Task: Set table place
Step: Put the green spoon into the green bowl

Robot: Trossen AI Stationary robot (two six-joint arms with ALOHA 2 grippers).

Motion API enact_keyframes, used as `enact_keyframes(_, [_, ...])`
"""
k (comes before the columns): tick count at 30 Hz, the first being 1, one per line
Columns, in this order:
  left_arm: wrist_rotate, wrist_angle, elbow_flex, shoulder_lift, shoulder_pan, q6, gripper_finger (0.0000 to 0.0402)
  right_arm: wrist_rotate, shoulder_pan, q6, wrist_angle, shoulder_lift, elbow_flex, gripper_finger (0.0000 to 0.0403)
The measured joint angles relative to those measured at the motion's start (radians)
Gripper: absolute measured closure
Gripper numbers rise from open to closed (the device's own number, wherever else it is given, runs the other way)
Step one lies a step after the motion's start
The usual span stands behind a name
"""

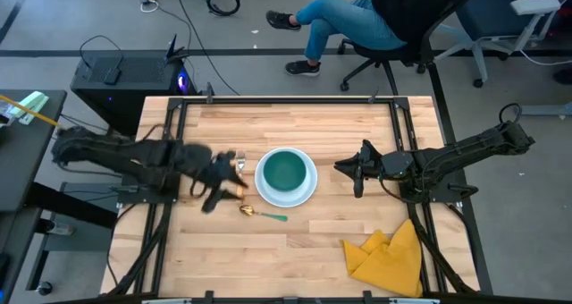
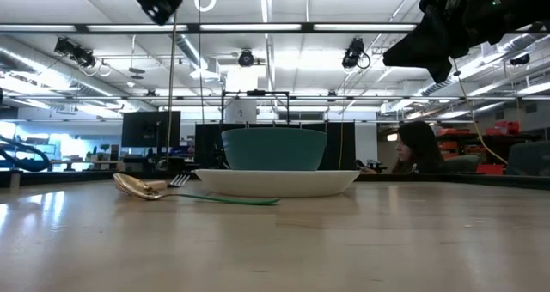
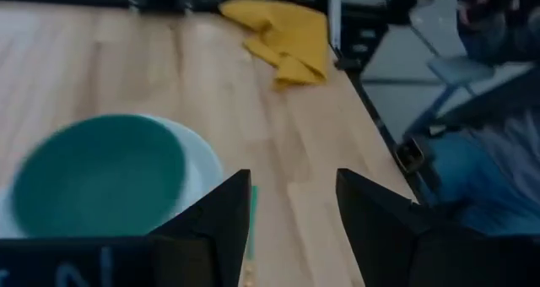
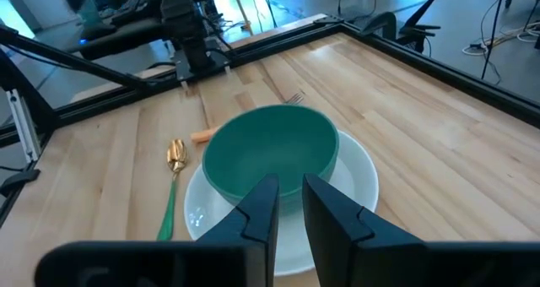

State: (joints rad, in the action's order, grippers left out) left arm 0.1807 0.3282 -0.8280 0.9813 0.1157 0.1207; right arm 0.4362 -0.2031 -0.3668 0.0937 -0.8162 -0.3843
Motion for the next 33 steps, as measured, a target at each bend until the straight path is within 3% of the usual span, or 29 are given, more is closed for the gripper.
enact_keyframes(4, [0.104,0.023,0.0,-0.001,-0.164,-0.027,0.0216,-0.003,0.0,0.0,-0.002,0.0,0.0,0.0339])
enact_keyframes(10, [0.109,0.122,0.001,-0.001,-0.294,0.001,0.0218,-0.012,0.0,0.0,-0.004,0.0,0.0,0.0339])
enact_keyframes(22, [0.106,0.137,0.029,-0.072,-0.279,0.023,0.0219,-0.023,-0.001,0.0,-0.015,0.0,0.0,0.0339])
enact_keyframes(25, [0.095,0.116,0.114,-0.164,-0.286,0.027,0.0222,-0.027,-0.002,0.0,-0.017,0.0,0.0,0.0339])
enact_keyframes(29, [0.106,-0.029,0.26,-0.298,-0.281,0.056,0.0225,-0.027,-0.002,0.002,-0.018,0.0,0.0,0.0339])
enact_keyframes(33, [0.109,-0.071,0.369,-0.354,-0.265,0.059,0.0222,-0.027,-0.002,-0.005,-0.018,0.0,0.0,0.0339])
